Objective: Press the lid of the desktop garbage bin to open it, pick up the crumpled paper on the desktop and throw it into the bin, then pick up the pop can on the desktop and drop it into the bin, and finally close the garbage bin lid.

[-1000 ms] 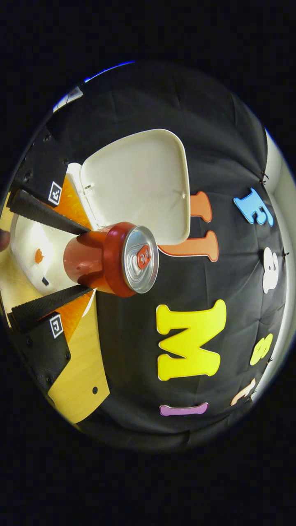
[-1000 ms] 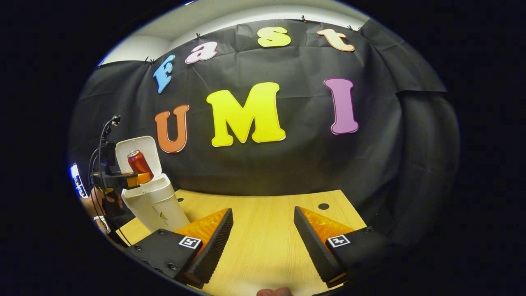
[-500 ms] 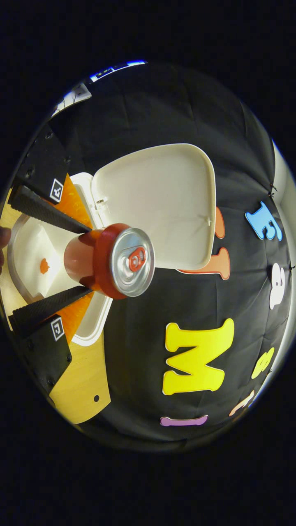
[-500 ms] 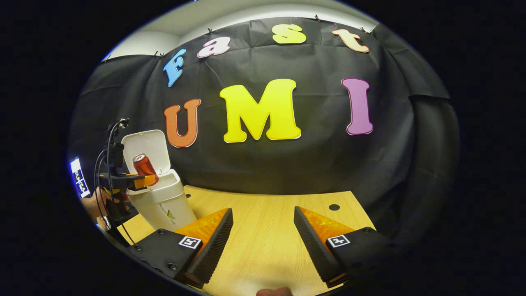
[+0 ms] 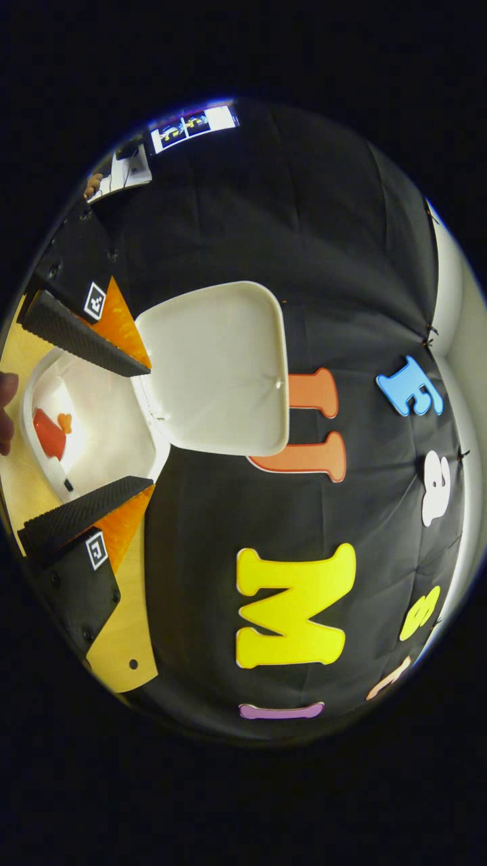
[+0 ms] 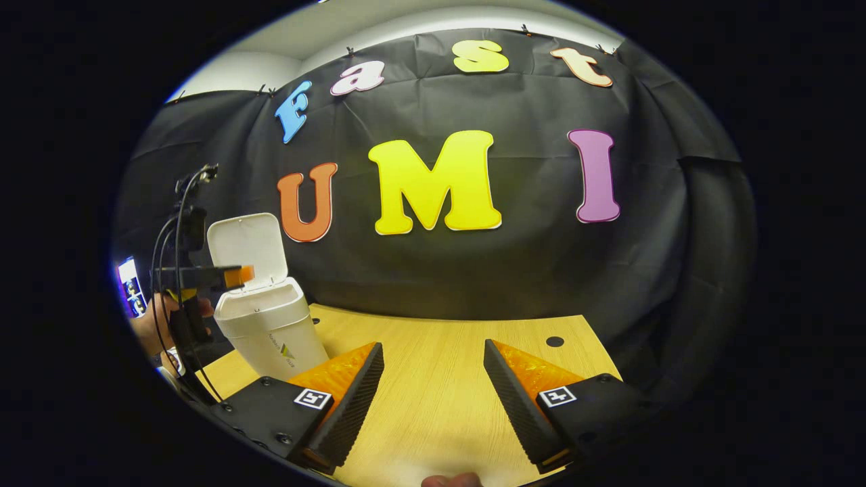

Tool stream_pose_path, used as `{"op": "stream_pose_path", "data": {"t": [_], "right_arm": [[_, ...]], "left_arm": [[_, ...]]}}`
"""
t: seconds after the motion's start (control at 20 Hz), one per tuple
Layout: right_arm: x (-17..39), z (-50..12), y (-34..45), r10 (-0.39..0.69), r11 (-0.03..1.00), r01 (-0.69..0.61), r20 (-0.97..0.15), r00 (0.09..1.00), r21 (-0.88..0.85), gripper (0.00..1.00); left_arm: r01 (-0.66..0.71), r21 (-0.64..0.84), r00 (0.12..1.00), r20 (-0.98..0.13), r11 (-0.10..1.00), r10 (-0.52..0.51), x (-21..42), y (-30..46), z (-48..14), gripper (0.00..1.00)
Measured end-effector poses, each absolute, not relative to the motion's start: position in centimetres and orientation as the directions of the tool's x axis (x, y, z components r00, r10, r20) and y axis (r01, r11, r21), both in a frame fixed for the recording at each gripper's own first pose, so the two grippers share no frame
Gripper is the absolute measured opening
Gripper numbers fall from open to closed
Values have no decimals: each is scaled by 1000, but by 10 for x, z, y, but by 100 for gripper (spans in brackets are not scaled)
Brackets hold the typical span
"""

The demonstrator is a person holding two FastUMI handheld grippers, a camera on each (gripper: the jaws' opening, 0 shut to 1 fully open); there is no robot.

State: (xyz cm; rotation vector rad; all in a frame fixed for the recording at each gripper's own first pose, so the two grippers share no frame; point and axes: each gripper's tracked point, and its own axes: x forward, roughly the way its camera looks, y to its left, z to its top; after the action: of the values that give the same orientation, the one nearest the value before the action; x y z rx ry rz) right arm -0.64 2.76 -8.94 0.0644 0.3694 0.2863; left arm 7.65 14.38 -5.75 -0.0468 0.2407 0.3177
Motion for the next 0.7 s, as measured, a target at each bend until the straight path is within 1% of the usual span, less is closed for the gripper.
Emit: {"op": "stream_pose_path", "data": {"t": [0.25,0.35,0.4,0.45,0.5,0.6,0.7], "right_arm": [[10,-68,16,294,956,-274,-306,905,107,95],[17,-59,15,301,953,-276,-307,903,122,95],[22,-53,15,305,952,-278,-303,903,128,93],[26,-46,17,314,949,-286,-296,902,135,93],[32,-40,20,323,945,-295,-289,901,139,95],[41,-29,29,348,937,-318,-278,895,148,95],[48,-22,38,370,928,-342,-269,889,148,95]], "left_arm": [[-370,-50,922,-146,928,360,105,136,3,96],[-413,-9,905,-117,910,410,111,149,22,96],[-438,5,894,-102,899,436,114,156,33,96],[-464,12,882,-86,886,463,117,162,43,96],[-488,13,870,-71,873,487,121,169,55,96],[-534,13,844,-48,845,534,133,185,73,96],[-572,14,819,-52,820,572,144,199,80,95]]}}
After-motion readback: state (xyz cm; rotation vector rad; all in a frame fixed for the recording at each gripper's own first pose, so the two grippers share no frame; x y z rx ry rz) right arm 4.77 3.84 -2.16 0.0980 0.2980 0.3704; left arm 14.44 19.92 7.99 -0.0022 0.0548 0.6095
